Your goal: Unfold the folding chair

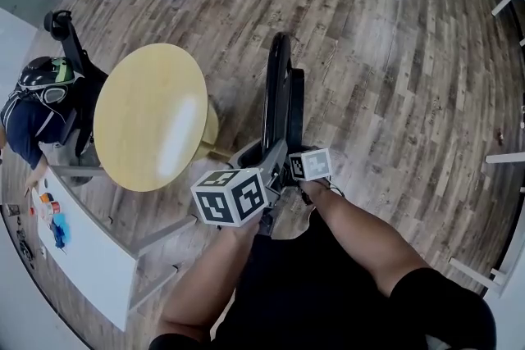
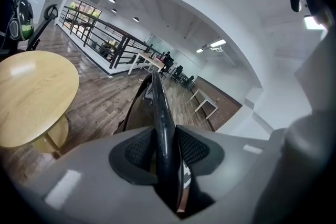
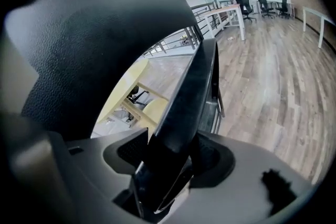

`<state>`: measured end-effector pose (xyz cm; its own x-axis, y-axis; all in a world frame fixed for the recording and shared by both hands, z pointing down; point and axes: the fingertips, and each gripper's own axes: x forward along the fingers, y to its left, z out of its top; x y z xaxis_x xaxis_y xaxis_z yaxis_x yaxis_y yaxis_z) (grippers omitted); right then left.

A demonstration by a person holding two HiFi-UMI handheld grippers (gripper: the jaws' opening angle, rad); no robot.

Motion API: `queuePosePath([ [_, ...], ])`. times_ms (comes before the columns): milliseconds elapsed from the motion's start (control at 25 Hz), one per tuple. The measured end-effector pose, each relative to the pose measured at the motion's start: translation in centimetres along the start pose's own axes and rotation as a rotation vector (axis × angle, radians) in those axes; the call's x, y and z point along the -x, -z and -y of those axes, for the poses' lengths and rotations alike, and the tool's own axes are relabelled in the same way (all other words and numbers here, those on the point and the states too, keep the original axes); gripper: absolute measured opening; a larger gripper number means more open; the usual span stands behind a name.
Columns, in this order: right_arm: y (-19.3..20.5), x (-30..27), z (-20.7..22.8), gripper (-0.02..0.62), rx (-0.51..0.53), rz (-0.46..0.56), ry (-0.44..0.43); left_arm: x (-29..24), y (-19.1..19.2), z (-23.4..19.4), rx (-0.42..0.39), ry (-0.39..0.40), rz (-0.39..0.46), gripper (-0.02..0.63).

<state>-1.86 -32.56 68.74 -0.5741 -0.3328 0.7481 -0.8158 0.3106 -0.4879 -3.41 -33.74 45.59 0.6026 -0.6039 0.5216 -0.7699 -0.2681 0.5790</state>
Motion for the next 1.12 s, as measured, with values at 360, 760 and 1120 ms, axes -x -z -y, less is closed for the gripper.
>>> queuePosePath([
  [360,1.2,1.1,2.6,0.249,-0.015,-0.028,-0.021,-0.5,0.4,0.8,-0.019,-0.020,0.023,0.123],
  [760,1.8,2.6,4.7,0.249,-0.036,-0.012,-0.066,-0.7,0.5,1.3,-0.005,-0.048,0.028,0.121],
  [1120,2.3,3.1,6.0,0.235,-0.087,0.008,-0.083,-0.5,0.6,0.7,-0.010,-0.059,0.020,0.121],
])
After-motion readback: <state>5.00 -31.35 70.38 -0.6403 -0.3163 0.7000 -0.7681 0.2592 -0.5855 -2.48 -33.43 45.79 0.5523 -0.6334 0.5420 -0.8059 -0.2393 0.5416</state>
